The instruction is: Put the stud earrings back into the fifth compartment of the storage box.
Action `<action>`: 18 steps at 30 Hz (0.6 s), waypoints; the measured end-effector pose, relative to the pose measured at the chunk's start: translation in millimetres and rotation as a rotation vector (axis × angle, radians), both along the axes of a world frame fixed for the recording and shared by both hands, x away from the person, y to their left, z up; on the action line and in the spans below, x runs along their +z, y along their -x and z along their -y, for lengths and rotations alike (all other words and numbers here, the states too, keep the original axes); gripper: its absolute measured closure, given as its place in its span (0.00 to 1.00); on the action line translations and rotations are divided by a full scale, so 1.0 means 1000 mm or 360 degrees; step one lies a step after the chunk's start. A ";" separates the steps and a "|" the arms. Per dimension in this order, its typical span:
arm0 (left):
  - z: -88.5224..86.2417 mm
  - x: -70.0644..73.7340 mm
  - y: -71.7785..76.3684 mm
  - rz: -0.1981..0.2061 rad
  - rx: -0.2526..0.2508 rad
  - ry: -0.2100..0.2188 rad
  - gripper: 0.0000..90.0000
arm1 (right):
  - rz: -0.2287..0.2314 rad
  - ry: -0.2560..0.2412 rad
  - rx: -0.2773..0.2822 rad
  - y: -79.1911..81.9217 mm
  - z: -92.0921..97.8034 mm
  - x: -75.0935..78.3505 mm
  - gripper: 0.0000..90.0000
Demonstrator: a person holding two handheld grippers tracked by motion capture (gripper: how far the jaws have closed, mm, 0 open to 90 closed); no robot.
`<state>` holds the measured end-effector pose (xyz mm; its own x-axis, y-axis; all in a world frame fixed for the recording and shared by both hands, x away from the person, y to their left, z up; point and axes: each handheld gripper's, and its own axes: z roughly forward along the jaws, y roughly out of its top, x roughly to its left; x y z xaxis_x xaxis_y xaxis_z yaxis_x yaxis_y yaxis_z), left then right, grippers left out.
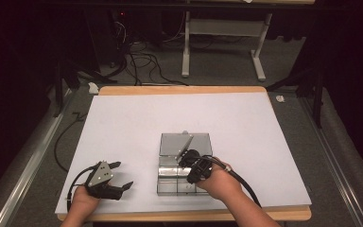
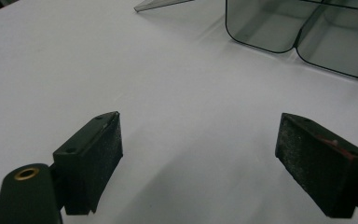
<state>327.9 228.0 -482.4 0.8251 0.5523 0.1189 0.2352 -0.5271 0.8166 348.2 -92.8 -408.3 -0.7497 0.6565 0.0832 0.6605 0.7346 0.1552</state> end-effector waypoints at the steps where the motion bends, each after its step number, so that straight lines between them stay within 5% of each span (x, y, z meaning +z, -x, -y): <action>1: 0.000 0.000 0.000 0.0001 0.0000 0.0001 0.17 | -0.0006 0.0008 0.0008 0.000 -0.001 -0.002 0.96; 12: 0.000 0.000 0.000 -0.0005 0.0000 0.0005 0.17 | -0.0054 0.0041 0.0019 -0.001 -0.007 -0.024 0.94; 18: 0.000 0.000 0.000 -0.0004 -0.0001 0.0005 0.17 | -0.0031 0.0007 -0.0003 -0.002 -0.003 -0.019 0.89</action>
